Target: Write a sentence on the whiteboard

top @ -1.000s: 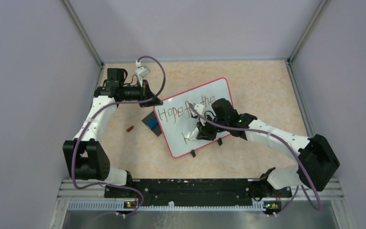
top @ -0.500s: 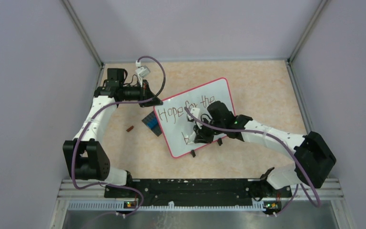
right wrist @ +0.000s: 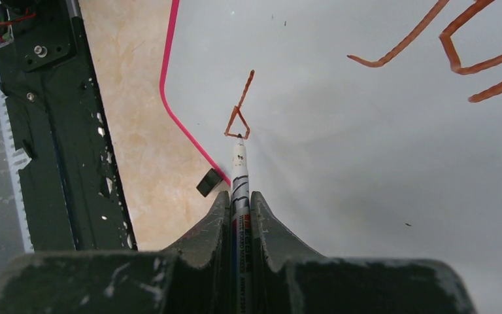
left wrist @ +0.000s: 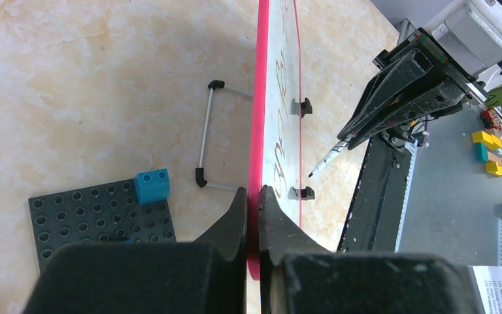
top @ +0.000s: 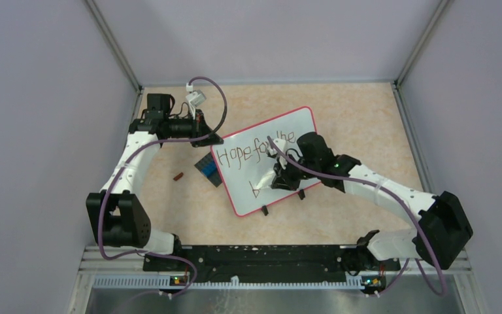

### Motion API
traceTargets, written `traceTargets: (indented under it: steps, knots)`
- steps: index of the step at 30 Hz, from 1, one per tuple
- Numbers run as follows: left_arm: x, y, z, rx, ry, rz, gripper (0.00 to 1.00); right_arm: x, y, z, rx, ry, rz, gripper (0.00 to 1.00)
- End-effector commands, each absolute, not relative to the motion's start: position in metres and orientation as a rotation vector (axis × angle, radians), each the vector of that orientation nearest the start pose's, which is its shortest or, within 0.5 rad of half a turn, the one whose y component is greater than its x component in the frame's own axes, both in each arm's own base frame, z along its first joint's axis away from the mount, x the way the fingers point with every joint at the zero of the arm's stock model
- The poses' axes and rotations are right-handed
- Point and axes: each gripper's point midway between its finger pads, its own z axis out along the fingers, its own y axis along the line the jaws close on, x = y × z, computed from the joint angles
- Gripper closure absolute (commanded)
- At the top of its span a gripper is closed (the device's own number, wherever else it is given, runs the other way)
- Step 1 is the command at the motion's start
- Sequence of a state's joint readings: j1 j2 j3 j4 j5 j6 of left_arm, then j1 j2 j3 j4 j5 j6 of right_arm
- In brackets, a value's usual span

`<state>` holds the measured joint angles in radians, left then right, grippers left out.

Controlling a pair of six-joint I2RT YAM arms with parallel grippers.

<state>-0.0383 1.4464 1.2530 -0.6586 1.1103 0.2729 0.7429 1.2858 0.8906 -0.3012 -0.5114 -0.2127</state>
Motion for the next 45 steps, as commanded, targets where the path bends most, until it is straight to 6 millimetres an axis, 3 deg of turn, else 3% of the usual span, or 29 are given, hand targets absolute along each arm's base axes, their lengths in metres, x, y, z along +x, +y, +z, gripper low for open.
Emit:
traceTargets:
  steps: [1,14,22,29,45]
  knots:
    - [0.309,-0.161,0.218,0.809,2.032,-1.097,1.00,0.205,0.295,0.150,-1.297,1.885,0.862,1.00]
    - [0.309,-0.160,0.216,0.809,2.037,-1.089,1.00,0.216,0.293,0.134,-1.293,1.929,0.802,1.00]
    - [0.310,-0.160,0.216,0.808,2.038,-1.091,1.00,0.227,0.277,0.126,-1.258,1.975,0.762,1.00]
    - [0.310,-0.161,0.215,0.803,2.041,-1.101,1.00,0.232,0.267,0.132,-1.246,1.973,0.731,1.00]
    - [0.310,-0.161,0.216,0.806,2.038,-1.092,1.00,0.246,0.276,0.153,-1.222,1.931,0.724,1.00]
